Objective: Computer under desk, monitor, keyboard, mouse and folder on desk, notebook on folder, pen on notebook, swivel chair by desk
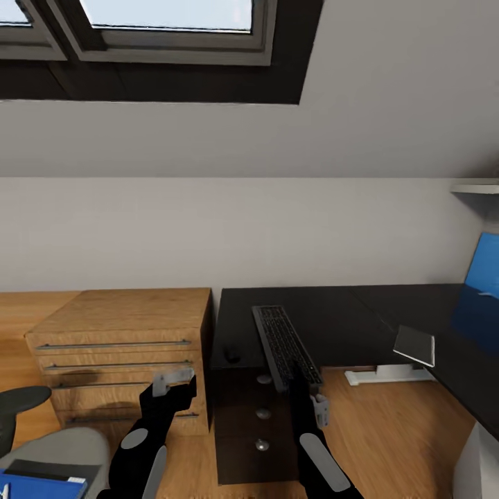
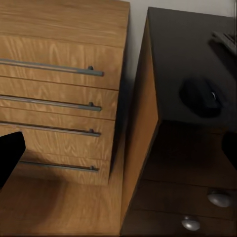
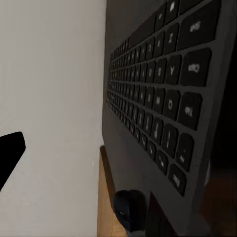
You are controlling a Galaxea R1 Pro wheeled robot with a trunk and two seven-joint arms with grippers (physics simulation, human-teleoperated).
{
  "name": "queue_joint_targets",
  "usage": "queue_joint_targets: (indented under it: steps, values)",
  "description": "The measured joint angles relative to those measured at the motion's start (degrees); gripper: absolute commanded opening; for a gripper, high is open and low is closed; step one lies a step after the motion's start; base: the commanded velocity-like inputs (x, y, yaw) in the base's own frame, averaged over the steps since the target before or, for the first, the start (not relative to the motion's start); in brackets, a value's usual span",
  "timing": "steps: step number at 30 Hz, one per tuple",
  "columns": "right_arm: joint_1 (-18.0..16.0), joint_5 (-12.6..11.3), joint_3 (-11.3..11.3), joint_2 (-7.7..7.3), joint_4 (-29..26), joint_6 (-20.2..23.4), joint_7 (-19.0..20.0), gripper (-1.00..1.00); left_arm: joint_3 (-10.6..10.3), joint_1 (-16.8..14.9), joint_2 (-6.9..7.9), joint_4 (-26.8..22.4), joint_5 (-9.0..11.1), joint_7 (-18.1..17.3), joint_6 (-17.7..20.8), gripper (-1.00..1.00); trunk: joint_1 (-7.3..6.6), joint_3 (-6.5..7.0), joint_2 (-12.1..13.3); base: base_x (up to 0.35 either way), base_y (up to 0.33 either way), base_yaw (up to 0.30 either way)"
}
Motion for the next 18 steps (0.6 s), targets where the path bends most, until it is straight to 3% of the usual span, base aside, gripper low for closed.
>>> queue_joint_targets:
  steps: [7,14,18]
  values:
    - [-0.07,0.06,-0.55,0.0,-0.03,-0.08,-0.05,1.0,0.13,0.0,0.06,-0.03,-0.02,0.0,0.0,1.0,-0.01,0.0,0.0,-0.17,-0.289,0.0]
    - [-0.09,0.1,-1.2,0.0,-0.17,-0.15,-0.6,1.0,0.22,0.0,0.06,-0.11,-0.02,0.0,-0.07,1.0,-0.03,0.0,0.0,-0.041,-0.307,0.0]
    - [-0.16,0.14,-3.92,-2.06,-0.48,-0.08,-3.4,1.0,0.33,0.0,0.06,-0.13,-0.02,0.0,-0.08,1.0,-0.03,0.0,0.0,-0.002,-0.193,0.0]
